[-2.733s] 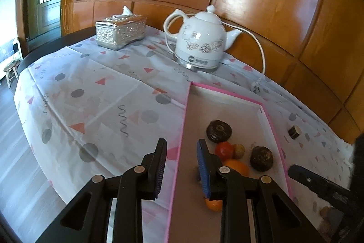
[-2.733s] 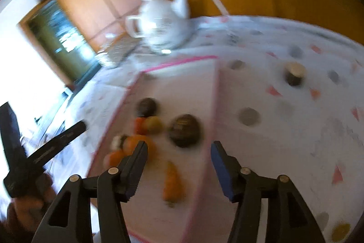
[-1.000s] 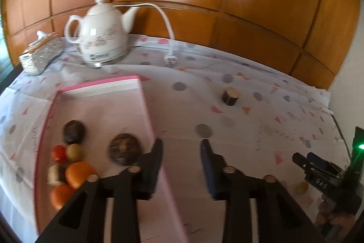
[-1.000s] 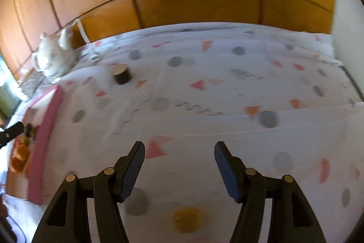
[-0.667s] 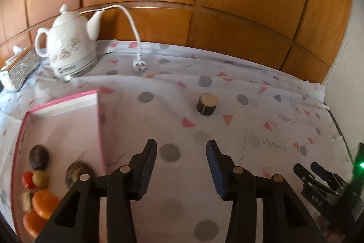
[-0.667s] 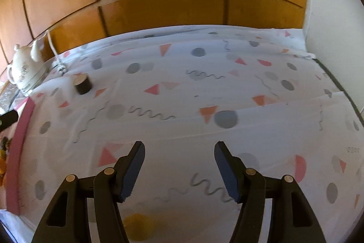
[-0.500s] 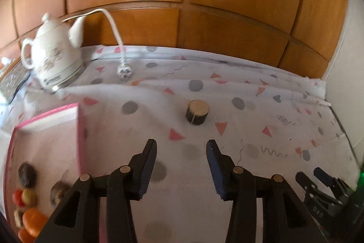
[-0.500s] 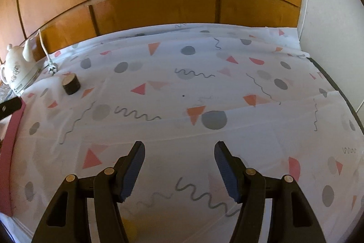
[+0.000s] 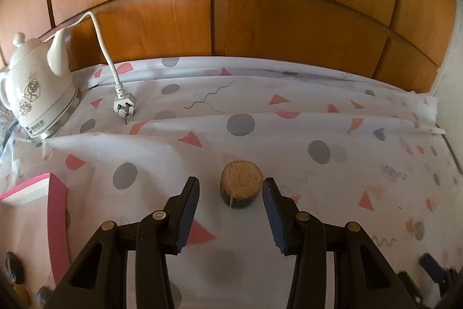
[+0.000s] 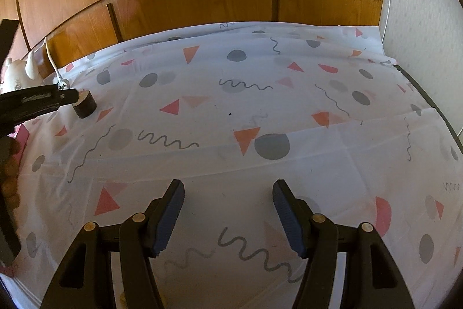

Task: Organize fruits
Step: 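Withdraw both grippers from the tray toward the dark cylindrical slice and yellow fruit, then grasp the dark cylindrical slice with the left gripper while the right grasps a small yellow fruit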

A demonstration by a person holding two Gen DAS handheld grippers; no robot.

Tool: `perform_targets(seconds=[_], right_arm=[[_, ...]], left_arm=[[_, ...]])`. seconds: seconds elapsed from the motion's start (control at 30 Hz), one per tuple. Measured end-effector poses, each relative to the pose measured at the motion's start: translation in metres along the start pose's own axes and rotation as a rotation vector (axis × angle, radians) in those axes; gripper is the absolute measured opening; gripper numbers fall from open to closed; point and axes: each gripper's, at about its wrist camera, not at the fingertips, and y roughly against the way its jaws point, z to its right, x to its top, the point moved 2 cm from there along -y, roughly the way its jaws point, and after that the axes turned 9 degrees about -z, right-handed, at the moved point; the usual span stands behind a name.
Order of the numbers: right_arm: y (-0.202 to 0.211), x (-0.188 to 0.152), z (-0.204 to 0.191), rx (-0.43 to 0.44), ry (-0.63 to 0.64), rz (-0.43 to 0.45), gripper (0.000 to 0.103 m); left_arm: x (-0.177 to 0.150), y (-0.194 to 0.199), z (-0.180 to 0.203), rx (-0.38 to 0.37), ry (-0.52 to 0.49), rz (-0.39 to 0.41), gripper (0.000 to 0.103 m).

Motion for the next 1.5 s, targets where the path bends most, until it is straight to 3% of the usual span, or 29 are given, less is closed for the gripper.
perform_targets(seconds=[0.2,0.3,0.4,0.53,0.6,0.8,0.93,1.03,1.23,1.37,1.5], right_arm=[[0.000,0.000,0.000,0.006,-0.005,0.004,0.066],[-0.001,-0.001,0.000,0.003,-0.005,0.006,0.066],[-0.002,-0.001,-0.001,-0.001,-0.002,0.009,0.066],[-0.003,-0.001,-0.004,-0.017,0.008,0.009,0.067],[-0.003,-0.001,-0.005,-0.024,0.016,0.007,0.068],[-0.003,0.000,-0.003,-0.003,0.012,0.003,0.070],[0.006,0.001,0.015,0.090,-0.048,0.016,0.063],[0.023,0.002,0.050,0.066,-0.154,0.063,0.063],[0.032,-0.001,0.105,-0.012,-0.296,0.051,0.063],[0.030,-0.004,0.102,-0.013,-0.296,0.041,0.063],[0.026,0.000,0.077,0.025,-0.216,0.029,0.063]], left_arm=[[0.011,-0.014,0.007,0.017,-0.017,0.023,0.046],[0.015,-0.017,0.014,0.001,-0.034,0.032,0.029],[0.012,-0.014,0.019,0.029,-0.053,0.054,0.022],[0.006,-0.008,0.016,0.020,-0.047,0.043,0.021],[0.001,-0.002,0.017,0.023,-0.060,0.049,0.013],[-0.017,0.015,0.021,0.000,-0.092,0.051,0.001],[-0.029,0.022,0.012,-0.038,-0.061,0.026,0.000],[-0.041,0.025,0.005,-0.050,-0.048,0.002,0.000],[-0.054,0.035,0.000,-0.073,-0.037,-0.007,0.000],[-0.054,0.037,-0.005,-0.072,-0.031,-0.013,0.003],[-0.051,0.036,-0.010,-0.069,-0.010,-0.023,0.007]])
